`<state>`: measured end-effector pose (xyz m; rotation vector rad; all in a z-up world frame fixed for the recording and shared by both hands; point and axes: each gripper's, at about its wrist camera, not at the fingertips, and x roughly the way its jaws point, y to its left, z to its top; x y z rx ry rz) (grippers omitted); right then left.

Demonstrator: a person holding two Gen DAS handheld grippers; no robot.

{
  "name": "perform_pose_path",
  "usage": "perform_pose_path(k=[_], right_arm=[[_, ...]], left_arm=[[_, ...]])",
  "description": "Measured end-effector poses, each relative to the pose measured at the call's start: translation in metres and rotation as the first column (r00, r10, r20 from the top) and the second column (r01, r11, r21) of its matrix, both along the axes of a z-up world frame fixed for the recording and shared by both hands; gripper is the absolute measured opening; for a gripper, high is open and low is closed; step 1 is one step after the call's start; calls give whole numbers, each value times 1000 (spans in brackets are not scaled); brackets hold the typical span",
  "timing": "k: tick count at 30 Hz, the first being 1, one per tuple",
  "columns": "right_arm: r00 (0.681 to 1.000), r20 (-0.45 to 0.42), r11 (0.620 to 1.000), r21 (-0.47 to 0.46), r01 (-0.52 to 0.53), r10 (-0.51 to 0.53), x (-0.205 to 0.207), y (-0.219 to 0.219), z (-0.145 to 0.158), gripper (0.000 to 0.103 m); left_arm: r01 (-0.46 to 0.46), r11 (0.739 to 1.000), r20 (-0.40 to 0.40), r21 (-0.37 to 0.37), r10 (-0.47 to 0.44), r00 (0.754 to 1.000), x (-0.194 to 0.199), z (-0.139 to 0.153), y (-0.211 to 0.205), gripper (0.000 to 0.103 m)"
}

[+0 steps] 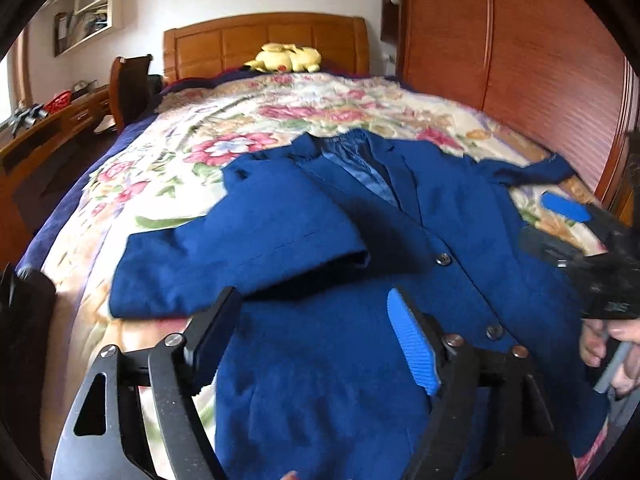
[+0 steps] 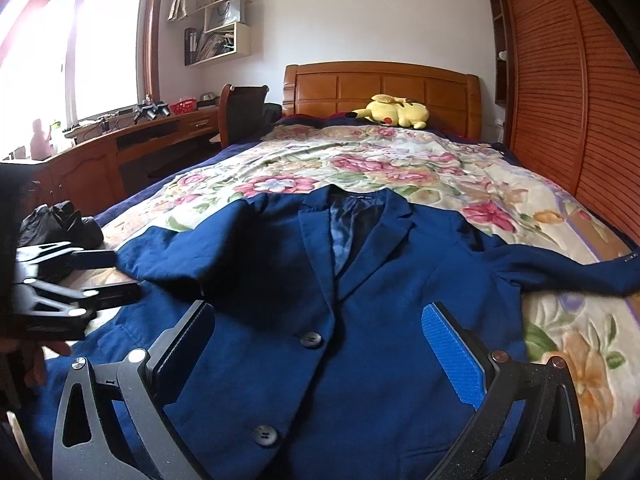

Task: Fold large clothes
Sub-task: 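Reach the right tool to the jacket's other side edge and close on it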

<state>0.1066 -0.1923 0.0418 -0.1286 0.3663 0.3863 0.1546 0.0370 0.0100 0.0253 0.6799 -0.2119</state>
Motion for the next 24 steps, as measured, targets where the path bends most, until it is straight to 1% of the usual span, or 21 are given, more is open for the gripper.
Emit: perform_pose_path(k=[2,3,6,13,15,18,20,24], right_arm=[[1000,-3,1000,-3,-6,6,4,2,0,103],[1000,-5,1000,-5,-10,10,5,4,-1,103],[1000,-7,1000,-10,-22,22,7,8,0,103],[997,-11,997,-18,-71,71,6,14,-1,102],[996,-13,995,-29,-91,91,3,17,-2,100],[993,-10,992,-46,-119,118,-2,18,0,96],[990,-10,989,-42,-139,139,-6,19,3,92],[985,-9,984,-42,-171,170,-9,29,11,90]], left_arm=[[-23,1000,24,-22,23,999,-11,4,13,80],[-30,999,32,-17,31,999,-15,5,16,80],[-89,996,90,-7,89,992,-36,10,34,81],[-159,987,144,-9,159,977,-62,16,62,81],[-172,985,160,-17,173,972,-67,16,68,81],[-187,982,180,-7,185,966,-68,15,74,81],[-194,981,188,2,191,963,-69,13,80,81],[-224,975,209,0,219,953,-70,11,96,81]])
